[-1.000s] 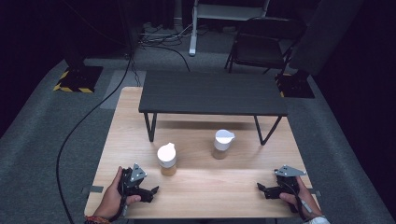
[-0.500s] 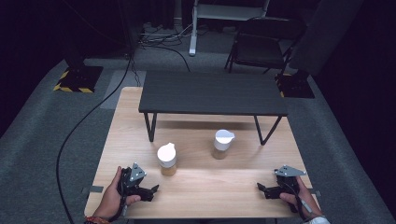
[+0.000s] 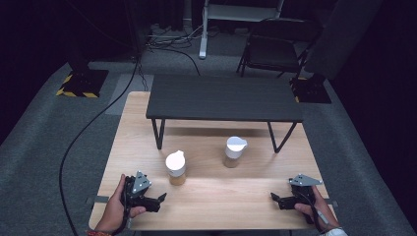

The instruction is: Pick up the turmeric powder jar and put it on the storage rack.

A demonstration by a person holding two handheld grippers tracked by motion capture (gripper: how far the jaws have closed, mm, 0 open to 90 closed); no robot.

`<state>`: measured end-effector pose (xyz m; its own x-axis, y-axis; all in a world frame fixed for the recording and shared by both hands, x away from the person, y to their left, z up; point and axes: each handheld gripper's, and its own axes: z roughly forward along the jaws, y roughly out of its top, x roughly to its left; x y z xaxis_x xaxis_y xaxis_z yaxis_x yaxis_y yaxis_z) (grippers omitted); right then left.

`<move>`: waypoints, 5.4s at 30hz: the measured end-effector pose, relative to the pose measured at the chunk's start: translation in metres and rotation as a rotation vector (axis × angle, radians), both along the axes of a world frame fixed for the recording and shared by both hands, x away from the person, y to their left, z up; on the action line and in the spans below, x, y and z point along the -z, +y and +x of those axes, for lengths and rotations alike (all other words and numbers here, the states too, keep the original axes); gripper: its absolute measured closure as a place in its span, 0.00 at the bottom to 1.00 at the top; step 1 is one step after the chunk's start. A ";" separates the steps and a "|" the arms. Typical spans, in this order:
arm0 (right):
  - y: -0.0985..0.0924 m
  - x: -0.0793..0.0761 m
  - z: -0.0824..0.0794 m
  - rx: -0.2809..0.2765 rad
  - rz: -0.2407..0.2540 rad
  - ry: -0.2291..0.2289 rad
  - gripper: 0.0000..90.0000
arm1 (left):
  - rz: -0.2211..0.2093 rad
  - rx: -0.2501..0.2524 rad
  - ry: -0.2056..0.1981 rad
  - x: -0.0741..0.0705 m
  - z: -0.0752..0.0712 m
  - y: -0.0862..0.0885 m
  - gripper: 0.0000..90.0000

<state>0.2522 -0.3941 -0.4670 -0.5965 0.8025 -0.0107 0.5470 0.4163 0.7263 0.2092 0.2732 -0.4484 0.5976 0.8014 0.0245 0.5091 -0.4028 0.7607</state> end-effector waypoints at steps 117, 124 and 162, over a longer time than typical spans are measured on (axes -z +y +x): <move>0.000 0.000 0.001 0.005 -0.001 0.000 0.00 | -0.108 0.022 -0.124 -0.004 0.036 -0.054 0.33; 0.000 0.000 0.001 0.004 -0.001 0.000 0.00 | -0.139 0.030 -0.124 -0.016 0.034 -0.053 0.33; 0.000 0.000 0.001 0.005 -0.001 0.000 0.00 | -0.217 0.044 -0.245 -0.097 0.037 -0.078 0.33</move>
